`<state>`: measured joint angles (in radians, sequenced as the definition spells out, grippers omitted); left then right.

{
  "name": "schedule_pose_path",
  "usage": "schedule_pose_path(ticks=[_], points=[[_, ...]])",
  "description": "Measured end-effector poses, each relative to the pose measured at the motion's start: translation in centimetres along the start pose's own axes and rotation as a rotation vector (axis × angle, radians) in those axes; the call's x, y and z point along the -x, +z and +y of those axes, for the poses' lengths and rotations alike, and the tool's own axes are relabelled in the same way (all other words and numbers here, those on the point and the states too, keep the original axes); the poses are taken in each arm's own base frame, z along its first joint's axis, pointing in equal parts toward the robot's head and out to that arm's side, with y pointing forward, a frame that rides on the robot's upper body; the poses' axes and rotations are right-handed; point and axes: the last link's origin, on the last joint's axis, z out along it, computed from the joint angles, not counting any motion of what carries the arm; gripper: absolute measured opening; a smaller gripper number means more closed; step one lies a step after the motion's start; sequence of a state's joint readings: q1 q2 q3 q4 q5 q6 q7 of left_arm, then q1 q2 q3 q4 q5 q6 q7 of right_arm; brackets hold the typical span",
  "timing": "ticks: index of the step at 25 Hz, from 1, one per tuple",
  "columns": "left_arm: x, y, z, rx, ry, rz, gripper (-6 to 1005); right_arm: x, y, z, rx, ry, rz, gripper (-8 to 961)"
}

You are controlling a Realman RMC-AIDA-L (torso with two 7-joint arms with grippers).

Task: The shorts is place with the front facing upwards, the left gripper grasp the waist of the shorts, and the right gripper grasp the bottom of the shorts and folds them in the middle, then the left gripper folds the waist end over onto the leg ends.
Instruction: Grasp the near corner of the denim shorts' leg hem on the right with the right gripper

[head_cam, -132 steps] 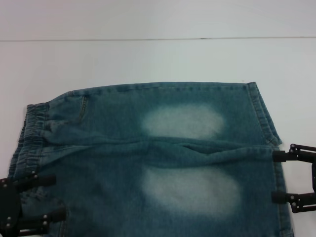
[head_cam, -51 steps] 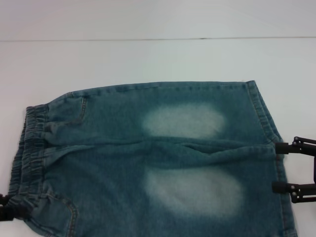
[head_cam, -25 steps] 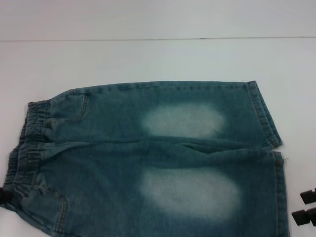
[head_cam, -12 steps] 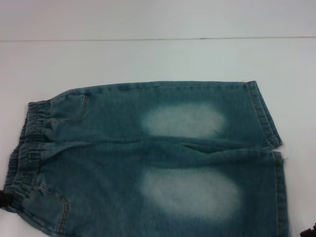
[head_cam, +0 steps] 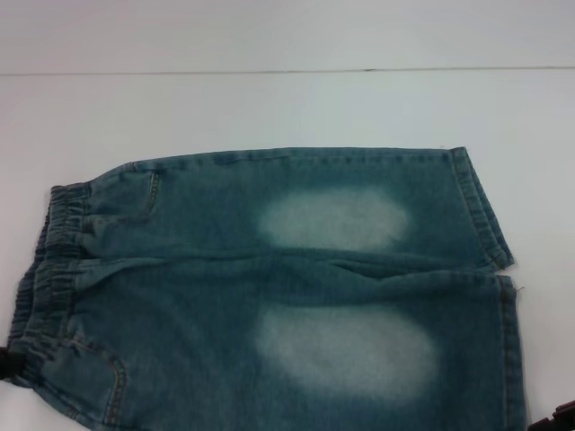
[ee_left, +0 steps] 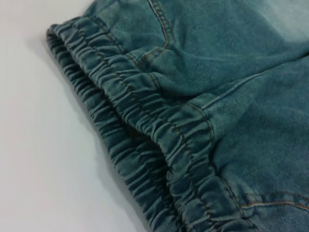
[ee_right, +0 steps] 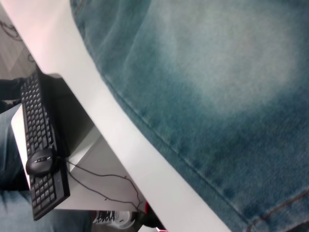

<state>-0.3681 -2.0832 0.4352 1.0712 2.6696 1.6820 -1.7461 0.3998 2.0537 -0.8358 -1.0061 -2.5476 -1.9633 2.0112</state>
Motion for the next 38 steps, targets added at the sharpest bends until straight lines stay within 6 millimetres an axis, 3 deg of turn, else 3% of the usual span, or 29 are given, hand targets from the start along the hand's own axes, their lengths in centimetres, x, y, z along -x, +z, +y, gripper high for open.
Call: schedule_pose_path(ticks=[15,20,31,34,38], points=[[-0.1,0.1,0.1,0.006,0.010,-0.003,71,0.8,1.3,-0.5,0.022,-0.020,-0.017,907],[0.0,0.1,0.1,0.007,0.010,-0.007,70,1.2,1.3,-0.9,0.013,-0.014,-0.020,746],[-0.1,0.3,0.2,0.012,0.011,-0.010,70,1.2,0.4,-1.6,-0.019,0.023,-0.045,510],[-0.2,0.3,0.2,0.014,0.013,-0.009,70,1.3,0.4,-1.6,-0.025,0.020,-0.042,318],[-0.3,0.3,0.2,0.015,0.014,-0.008,69,1.3,0.5,-1.7,-0.031,0.021,-0.045,220]])
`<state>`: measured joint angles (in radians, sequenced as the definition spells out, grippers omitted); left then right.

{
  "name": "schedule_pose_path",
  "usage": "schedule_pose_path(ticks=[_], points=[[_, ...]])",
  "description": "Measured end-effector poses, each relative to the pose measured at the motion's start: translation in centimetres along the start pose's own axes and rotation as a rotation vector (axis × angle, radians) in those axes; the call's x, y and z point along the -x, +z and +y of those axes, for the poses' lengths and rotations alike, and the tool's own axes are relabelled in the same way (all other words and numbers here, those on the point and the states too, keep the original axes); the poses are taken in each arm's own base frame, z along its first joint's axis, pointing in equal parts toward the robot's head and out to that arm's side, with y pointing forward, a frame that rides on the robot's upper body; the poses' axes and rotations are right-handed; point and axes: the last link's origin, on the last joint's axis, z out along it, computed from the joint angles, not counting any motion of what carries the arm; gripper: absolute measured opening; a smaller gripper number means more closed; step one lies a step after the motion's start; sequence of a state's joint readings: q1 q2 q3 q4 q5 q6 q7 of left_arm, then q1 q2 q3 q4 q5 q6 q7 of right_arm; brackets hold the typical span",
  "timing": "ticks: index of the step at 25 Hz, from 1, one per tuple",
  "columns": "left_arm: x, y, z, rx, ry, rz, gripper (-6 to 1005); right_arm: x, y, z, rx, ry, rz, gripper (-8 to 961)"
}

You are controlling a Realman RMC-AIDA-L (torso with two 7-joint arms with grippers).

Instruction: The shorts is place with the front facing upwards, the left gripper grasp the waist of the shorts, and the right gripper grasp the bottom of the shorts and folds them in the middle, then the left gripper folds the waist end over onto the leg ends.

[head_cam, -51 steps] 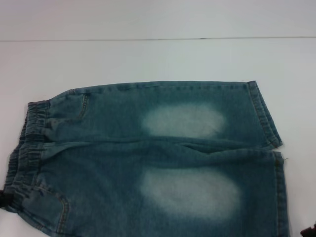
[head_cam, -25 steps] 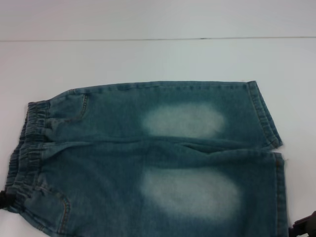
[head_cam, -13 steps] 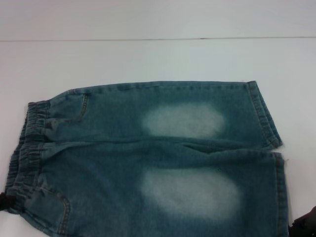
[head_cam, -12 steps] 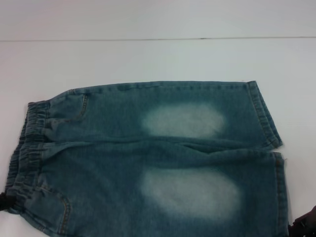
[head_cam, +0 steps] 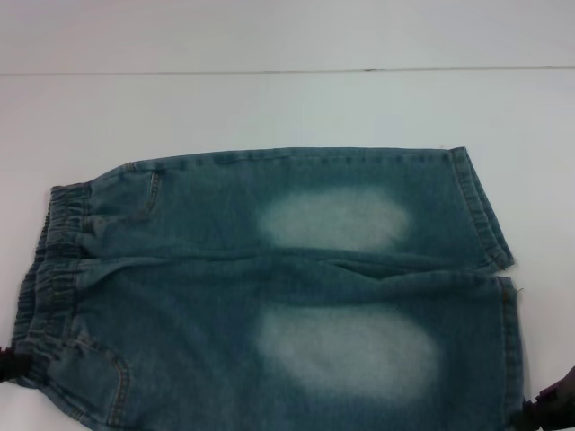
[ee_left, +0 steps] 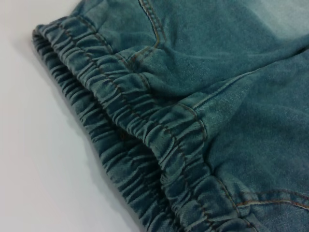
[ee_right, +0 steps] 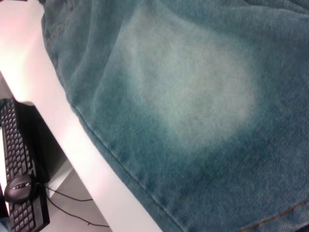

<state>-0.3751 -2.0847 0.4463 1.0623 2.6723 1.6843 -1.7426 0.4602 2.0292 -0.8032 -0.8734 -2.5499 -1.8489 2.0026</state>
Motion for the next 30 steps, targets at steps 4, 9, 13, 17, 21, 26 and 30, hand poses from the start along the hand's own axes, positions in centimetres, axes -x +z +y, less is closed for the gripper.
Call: schedule_pose_path(ticks=[4,9,13,17,21,26,30], points=[[0.0,0.1,0.0,0.002,-0.001,0.001,69,0.1,0.3,0.0,-0.002,-0.001,-0.004,113],[0.0,0.1,0.1,0.003,-0.002,0.003,69,0.2,0.6,0.0,-0.008,-0.005,0.003,57],[-0.1,0.1,0.1,0.005,-0.007,0.015,68,0.5,0.6,0.1,-0.014,-0.018,-0.013,55],[-0.7,-0.1,0.2,0.013,-0.007,0.056,68,1.1,-0.3,0.2,-0.029,-0.046,-0.067,53],[-1.7,-0.5,0.3,0.028,-0.007,0.110,68,1.8,-1.5,0.5,-0.029,-0.079,-0.148,51],[-3.5,-1.4,0.4,0.037,-0.015,0.205,68,3.3,-3.2,1.0,-0.036,-0.132,-0.284,48],[-5.6,-2.2,0.9,0.055,-0.030,0.291,67,4.5,-4.7,1.2,-0.049,-0.172,-0.403,45]])
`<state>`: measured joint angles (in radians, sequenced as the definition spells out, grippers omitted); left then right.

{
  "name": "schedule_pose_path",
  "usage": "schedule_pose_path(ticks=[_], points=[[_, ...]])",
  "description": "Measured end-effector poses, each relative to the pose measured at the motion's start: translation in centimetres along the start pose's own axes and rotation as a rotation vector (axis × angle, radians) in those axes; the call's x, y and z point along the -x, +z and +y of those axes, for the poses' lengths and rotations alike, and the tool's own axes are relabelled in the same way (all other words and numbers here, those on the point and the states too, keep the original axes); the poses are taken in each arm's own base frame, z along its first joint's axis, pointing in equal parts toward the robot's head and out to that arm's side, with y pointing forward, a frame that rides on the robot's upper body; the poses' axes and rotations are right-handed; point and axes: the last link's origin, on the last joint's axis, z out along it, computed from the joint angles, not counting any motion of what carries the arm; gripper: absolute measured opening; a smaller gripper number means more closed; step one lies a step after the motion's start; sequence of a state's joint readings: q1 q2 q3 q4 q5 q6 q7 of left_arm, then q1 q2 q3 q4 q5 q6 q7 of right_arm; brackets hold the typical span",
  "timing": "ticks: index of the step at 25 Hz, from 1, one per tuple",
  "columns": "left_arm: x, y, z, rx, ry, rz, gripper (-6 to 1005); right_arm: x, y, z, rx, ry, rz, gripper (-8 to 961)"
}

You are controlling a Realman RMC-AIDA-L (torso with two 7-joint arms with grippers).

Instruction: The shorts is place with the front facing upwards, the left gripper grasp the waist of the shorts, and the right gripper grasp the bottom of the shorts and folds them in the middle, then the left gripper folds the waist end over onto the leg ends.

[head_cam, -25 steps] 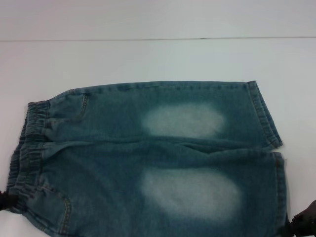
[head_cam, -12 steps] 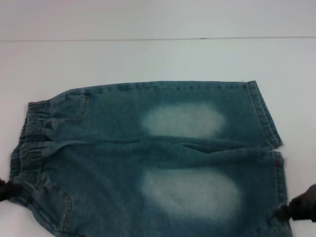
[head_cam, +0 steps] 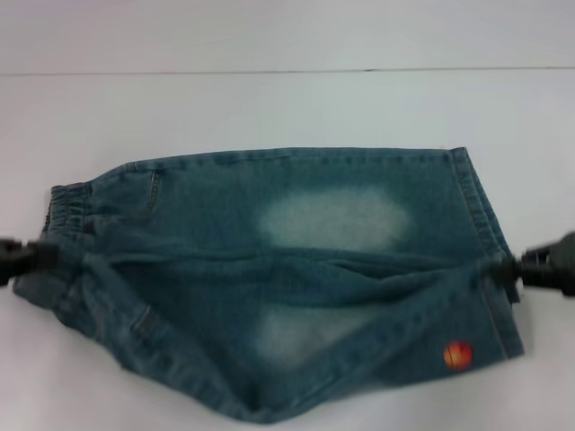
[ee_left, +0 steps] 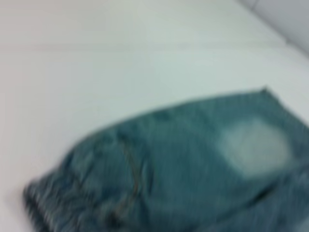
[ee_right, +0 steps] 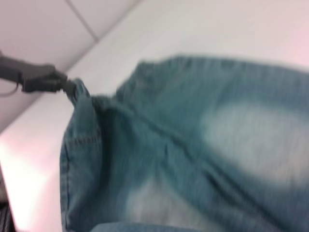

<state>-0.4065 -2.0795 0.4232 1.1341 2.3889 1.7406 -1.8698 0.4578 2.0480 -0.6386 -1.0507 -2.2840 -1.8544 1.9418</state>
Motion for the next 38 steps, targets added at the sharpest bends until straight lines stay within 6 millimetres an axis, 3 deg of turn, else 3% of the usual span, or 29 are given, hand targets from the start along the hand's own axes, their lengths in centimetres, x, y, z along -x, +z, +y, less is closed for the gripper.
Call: schedule_pose_path(ticks=[7,13,28,38], points=[[-3.8,0.6,0.3,0.001,-0.014,0.085,67,3.0,-1.5,-1.9,-0.127,-0.052,-0.162,43],[-5.5,1.6,-0.7,-0.096,-0.022,0.152,66,4.7,-1.7,-3.7,-0.260,-0.108,-0.247,41],[-5.5,3.9,-3.0,-0.308,-0.034,0.179,89,6.3,1.2,-6.9,-0.474,-0.130,-0.296,68],[-4.7,5.2,-2.9,-0.308,-0.015,0.158,119,6.3,4.3,-7.5,-0.508,-0.162,-0.244,116]])
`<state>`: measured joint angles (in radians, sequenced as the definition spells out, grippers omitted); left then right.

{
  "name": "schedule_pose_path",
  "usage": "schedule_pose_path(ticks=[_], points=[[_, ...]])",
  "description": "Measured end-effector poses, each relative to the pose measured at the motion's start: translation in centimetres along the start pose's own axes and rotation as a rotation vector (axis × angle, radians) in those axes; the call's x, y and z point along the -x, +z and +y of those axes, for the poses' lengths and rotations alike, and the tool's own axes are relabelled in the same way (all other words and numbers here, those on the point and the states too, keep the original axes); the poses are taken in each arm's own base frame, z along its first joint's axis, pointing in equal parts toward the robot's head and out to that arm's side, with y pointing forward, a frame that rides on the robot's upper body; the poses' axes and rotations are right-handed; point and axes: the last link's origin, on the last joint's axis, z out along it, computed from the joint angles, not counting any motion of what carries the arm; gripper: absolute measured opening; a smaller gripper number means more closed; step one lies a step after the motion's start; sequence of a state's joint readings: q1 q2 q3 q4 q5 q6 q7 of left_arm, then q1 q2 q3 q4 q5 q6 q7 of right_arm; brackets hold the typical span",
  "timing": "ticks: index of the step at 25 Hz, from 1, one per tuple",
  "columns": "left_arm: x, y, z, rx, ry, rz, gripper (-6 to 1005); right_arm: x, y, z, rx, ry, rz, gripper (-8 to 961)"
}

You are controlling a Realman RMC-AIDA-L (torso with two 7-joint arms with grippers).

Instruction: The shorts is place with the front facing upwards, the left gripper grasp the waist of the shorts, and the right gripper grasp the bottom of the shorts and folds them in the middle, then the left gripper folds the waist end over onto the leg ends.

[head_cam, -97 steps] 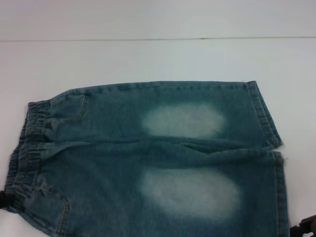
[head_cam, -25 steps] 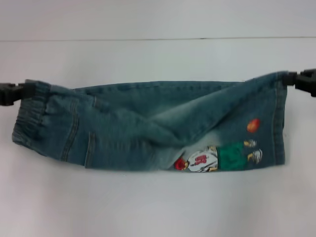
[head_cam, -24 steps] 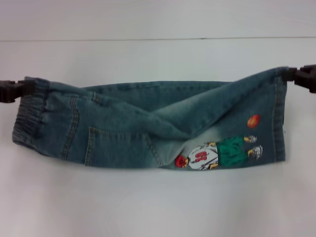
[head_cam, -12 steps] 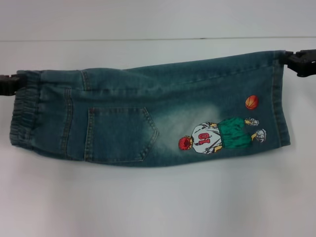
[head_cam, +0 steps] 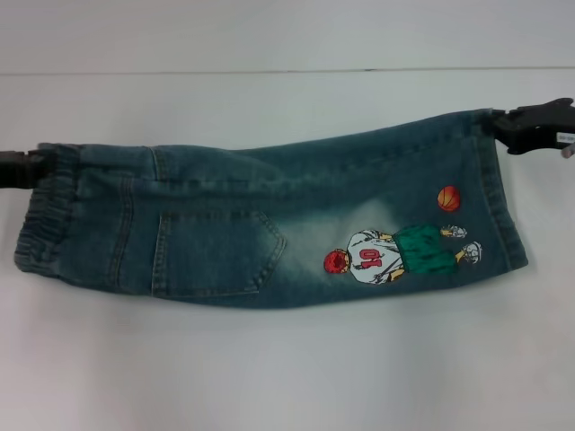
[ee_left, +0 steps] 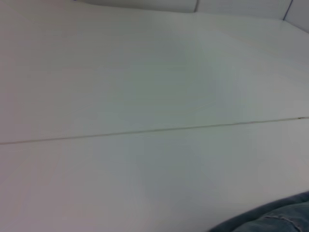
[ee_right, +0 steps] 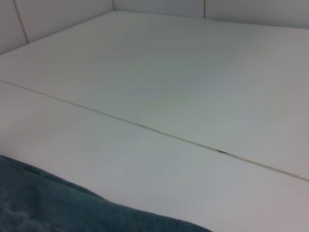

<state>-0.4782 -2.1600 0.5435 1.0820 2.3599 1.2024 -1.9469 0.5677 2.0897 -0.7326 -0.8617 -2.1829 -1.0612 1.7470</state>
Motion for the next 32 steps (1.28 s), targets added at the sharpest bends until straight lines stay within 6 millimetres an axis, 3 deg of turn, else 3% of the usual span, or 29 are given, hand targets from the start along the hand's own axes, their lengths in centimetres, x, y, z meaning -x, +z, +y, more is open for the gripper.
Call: schedule_pose_path(ticks=[11,14,20,25,28,32], points=[[0.2,1.7,1.8,0.041,0.106,-0.067,151,0.0,0.1,0.7,0.035,-0.023,0.002,169],[0.2,2.0,1.5,0.012,0.129,-0.086,270,-0.2,-0.1,0.4,0.027,-0.017,0.002,183],[0.2,1.9,0.5,-0.060,0.161,-0.114,534,-0.8,-0.7,0.1,0.012,-0.001,0.002,419],[0.4,0.7,-0.6,-0.103,0.165,-0.114,740,-1.3,-1.6,-0.1,0.018,0.018,-0.021,627],[1.2,-0.3,-0.9,-0.105,0.151,-0.099,849,-1.4,-2.4,0.2,0.056,0.017,-0.065,626],[2.4,-1.9,0.1,-0.002,0.139,-0.011,846,-2.1,-3.8,1.0,0.119,-0.008,-0.124,626]])
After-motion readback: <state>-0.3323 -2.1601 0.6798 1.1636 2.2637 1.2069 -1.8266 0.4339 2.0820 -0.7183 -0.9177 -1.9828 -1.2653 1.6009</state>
